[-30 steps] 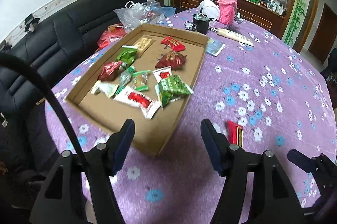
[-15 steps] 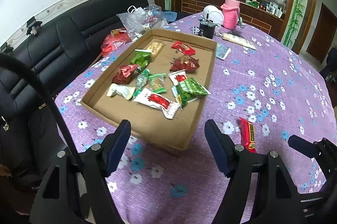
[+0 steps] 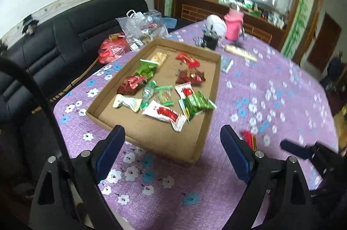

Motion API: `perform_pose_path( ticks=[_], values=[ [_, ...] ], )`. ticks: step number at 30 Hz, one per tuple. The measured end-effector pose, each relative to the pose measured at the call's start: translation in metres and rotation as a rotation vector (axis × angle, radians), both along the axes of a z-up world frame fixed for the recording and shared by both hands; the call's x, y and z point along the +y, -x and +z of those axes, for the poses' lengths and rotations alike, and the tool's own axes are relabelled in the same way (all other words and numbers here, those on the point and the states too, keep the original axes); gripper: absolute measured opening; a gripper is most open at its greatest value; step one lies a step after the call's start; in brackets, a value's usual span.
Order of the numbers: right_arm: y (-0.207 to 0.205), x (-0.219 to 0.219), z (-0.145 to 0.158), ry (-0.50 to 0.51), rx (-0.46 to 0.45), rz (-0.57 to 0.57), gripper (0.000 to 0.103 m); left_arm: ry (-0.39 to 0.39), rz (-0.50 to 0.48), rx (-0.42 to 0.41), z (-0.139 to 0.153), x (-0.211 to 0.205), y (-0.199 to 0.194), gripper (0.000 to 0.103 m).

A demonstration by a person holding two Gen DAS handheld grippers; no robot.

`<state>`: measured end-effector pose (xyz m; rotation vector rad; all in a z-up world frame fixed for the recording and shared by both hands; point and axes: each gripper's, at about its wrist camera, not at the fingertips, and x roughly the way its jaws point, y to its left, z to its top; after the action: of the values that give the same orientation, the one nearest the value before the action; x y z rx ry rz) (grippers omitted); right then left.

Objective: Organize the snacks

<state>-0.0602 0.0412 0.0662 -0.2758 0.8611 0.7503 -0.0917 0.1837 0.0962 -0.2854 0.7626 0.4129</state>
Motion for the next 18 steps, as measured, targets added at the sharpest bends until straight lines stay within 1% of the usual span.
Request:
perform_pose_path(
  ticks=[2, 8, 10, 15, 16, 18],
  values=[
    [0.0, 0.0, 0.0, 0.001, 0.003, -0.003, 0.073, -0.002, 0.038, -0.01, 0.005, 0.005, 0.001, 0.09],
    [0.001, -0.002, 0.001, -0.005, 0.005, -0.007, 0.073, 0.037, 0.048, -0.006, 0.007, 0.013, -0.002, 0.09],
    [0.0, -0.003, 0.002, -0.012, 0.004, -0.011, 0.073, 0.05, 0.065, -0.01, 0.006, 0.018, -0.001, 0.09],
    [0.002, -0.003, 0.002, -0.019, 0.007, -0.011, 0.073, 0.002, 0.114, -0.014, 0.004, 0.022, 0.0, 0.09],
    [0.002, -0.003, 0.002, -0.024, 0.011, -0.011, 0.073, -0.007, 0.124, -0.004, 0.003, 0.023, -0.001, 0.09],
    [0.003, -0.003, 0.002, -0.025, 0.011, -0.01, 0.073, -0.018, 0.11, 0.01, 0.002, 0.022, -0.003, 0.09]
  ],
)
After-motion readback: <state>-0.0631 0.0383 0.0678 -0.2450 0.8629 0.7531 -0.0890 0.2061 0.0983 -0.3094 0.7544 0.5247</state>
